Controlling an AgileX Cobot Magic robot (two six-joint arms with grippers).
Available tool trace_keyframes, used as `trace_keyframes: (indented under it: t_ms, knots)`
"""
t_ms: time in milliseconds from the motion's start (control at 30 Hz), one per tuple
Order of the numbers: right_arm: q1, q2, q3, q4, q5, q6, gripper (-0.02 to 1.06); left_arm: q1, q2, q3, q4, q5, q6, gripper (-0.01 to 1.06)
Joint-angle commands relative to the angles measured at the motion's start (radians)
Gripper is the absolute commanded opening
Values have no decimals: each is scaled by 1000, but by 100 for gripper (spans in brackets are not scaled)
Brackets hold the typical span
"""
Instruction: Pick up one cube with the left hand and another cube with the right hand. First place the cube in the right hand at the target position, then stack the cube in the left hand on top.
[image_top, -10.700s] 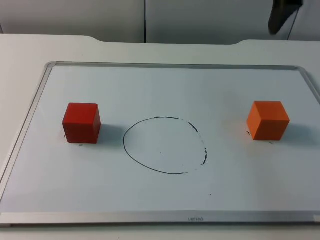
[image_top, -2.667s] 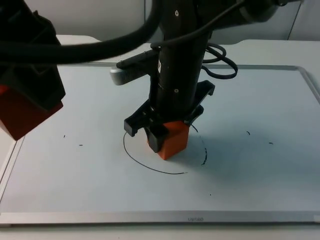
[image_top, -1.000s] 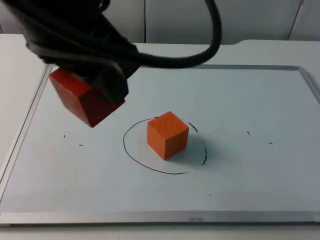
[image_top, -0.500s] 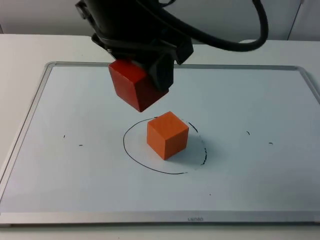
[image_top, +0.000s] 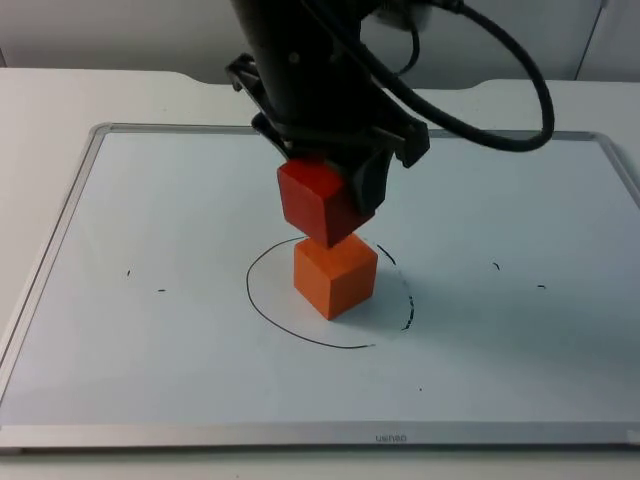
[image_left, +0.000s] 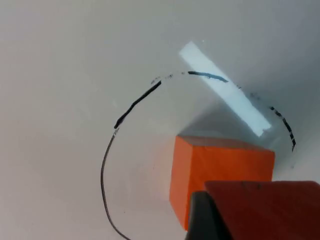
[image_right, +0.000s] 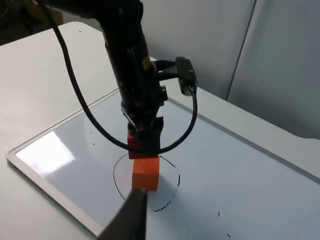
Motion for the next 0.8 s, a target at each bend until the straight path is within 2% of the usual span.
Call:
trace_keyframes:
  t_ms: [0,767]
  knots:
    - [0,-3,2,-18,3,1,105,-9,24,-11,-12,7,0,0]
    - [0,-3,2,-31,3,1,105,-19,71,-11,-18,-32,16,0]
